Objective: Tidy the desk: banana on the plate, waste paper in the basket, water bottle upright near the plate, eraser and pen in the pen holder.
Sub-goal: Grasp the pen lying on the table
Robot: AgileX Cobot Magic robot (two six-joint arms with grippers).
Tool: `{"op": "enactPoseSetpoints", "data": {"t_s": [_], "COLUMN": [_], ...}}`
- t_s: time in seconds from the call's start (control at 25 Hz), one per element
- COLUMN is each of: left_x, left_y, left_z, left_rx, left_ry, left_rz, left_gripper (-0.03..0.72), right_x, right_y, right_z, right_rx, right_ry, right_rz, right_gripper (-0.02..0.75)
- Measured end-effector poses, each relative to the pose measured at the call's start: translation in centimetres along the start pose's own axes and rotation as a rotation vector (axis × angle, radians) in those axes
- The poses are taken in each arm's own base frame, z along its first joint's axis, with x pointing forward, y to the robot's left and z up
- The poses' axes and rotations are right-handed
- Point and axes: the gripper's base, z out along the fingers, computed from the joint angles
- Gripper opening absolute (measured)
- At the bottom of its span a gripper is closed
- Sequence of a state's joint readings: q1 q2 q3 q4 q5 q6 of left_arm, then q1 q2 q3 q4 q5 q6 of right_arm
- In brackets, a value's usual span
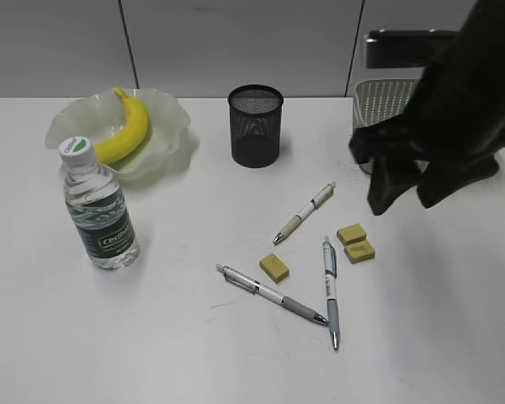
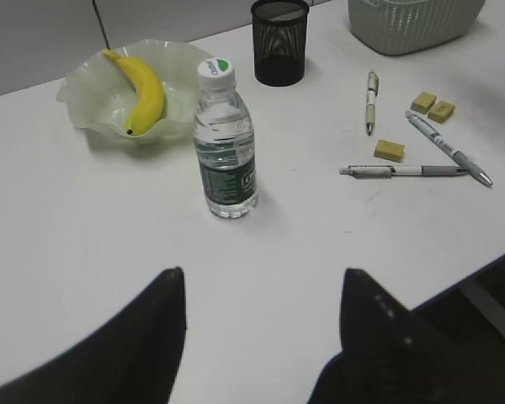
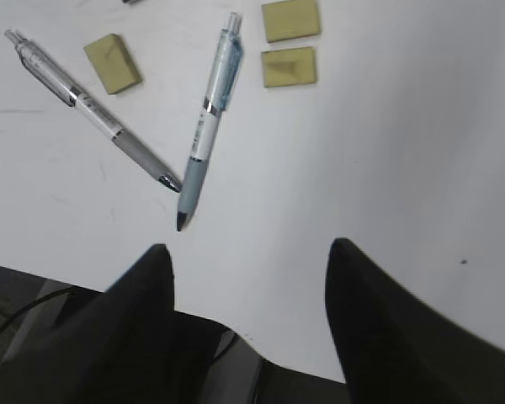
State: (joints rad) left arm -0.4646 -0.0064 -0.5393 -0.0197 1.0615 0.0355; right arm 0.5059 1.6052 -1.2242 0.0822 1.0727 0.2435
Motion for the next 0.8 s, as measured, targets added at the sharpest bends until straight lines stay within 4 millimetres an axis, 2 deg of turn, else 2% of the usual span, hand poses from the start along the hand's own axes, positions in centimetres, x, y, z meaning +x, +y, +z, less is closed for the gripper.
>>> {"op": "enactPoseSetpoints", "data": {"t_s": [0.16, 0.4, 0.8], "left_x": [0.0, 0.0, 0.0], "left_y": [0.0, 0.0, 0.0], "left_z": [0.0, 0.0, 0.0], "left_rx": [0.000, 0.000, 0.000], "left_ry": [0.000, 0.000, 0.000], "left_rz": [0.000, 0.000, 0.000], "left_gripper": [0.435, 0.435, 0.435], "right_x": [-0.5, -1.0, -2.9], "right_y": [2.2, 2.6, 3.1], "right_z": [3.3, 8.6, 13.5], "right_rx": [0.022, 0.056, 0.033], "right_ry": [0.083, 0.191, 0.161], "right_rz": [0.021, 0.046, 0.073], "right_gripper": [0.456, 0.456, 0.456]}}
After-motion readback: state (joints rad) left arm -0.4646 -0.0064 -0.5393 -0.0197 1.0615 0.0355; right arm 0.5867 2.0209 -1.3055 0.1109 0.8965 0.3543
